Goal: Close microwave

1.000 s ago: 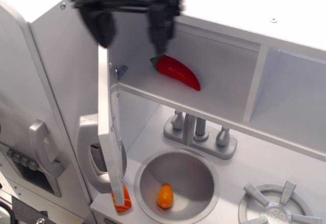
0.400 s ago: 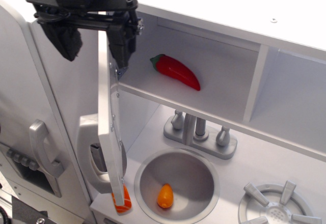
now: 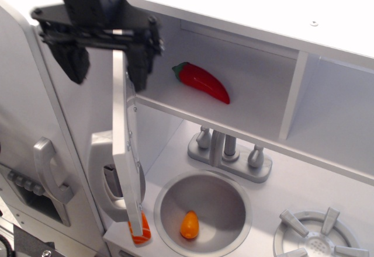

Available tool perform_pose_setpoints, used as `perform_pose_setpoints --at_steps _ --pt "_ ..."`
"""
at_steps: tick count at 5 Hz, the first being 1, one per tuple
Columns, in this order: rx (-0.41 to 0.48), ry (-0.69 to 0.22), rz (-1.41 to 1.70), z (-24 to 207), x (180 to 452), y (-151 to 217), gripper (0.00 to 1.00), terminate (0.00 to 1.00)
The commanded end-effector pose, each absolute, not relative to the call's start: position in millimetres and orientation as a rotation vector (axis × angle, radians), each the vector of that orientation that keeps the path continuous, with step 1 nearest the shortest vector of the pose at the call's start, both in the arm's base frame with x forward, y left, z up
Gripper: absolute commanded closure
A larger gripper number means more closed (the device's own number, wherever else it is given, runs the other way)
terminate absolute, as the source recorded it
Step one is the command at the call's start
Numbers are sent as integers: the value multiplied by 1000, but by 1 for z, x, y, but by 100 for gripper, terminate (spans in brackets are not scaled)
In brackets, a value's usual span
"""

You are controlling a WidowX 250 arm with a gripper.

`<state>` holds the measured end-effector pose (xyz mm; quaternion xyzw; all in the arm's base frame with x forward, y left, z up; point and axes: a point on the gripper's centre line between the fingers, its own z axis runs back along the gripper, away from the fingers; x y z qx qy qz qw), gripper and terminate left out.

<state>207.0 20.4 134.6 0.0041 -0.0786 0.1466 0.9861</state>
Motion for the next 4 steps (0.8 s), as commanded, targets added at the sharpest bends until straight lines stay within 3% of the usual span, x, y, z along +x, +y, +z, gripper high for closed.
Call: perform_pose_setpoints --at_steps 1,4 --pt "3 -169 311 129 219 1 0 0" --pt "-115 -214 345 156 253 -63 0 0"
